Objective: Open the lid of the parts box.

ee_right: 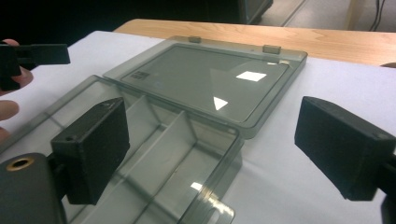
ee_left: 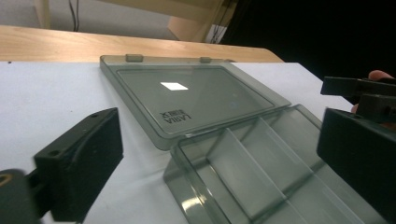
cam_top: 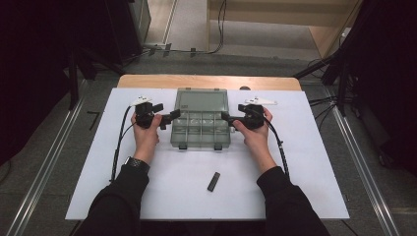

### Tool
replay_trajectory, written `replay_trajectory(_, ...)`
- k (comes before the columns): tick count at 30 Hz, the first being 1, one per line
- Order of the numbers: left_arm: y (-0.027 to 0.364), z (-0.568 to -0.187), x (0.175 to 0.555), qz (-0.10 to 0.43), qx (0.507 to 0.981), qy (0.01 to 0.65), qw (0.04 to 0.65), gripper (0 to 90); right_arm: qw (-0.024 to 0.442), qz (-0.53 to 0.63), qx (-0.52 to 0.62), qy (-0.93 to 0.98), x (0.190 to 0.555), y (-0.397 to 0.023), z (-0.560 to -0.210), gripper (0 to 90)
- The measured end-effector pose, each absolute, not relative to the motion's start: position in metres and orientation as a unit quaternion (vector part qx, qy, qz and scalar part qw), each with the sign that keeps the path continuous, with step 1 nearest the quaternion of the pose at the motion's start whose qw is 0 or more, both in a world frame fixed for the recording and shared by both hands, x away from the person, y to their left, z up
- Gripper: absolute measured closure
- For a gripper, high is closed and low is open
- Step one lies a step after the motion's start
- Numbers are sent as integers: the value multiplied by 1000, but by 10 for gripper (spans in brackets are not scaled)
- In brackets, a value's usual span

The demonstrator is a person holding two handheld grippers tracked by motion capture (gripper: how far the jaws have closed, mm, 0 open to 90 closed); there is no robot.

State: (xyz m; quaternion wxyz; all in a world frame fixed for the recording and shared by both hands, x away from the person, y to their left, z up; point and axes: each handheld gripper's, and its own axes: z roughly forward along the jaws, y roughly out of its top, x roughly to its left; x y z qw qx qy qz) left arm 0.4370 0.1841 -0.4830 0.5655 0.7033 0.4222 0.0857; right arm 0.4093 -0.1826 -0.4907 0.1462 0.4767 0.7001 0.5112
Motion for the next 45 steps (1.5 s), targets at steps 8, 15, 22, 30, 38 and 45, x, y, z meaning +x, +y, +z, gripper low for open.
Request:
replay_trajectory(8, 185, -474, 420, 98, 709, 399, 573, 0, 148, 513, 456, 712, 395, -183, -487, 0)
replay_trajectory(15, 190, -473, 403, 117, 712, 392, 571, 0, 159, 521, 444, 712, 378, -184, -485, 0)
replay_trajectory(22, 196, -477, 386, 119, 715, 386, 570, 0, 173, 525, 425, 717, 361, -184, -481, 0)
replay_trajectory(30, 201, -479, 362, 137, 722, 379, 562, 0, 186, 527, 405, 724, 337, -183, -481, 0)
replay_trajectory(38, 211, -476, 339, 147, 722, 368, 567, 0, 192, 523, 405, 725, 323, -188, -486, 0)
replay_trajectory(45, 222, -474, 321, 158, 719, 362, 572, 0, 189, 529, 414, 716, 312, -196, -488, 0)
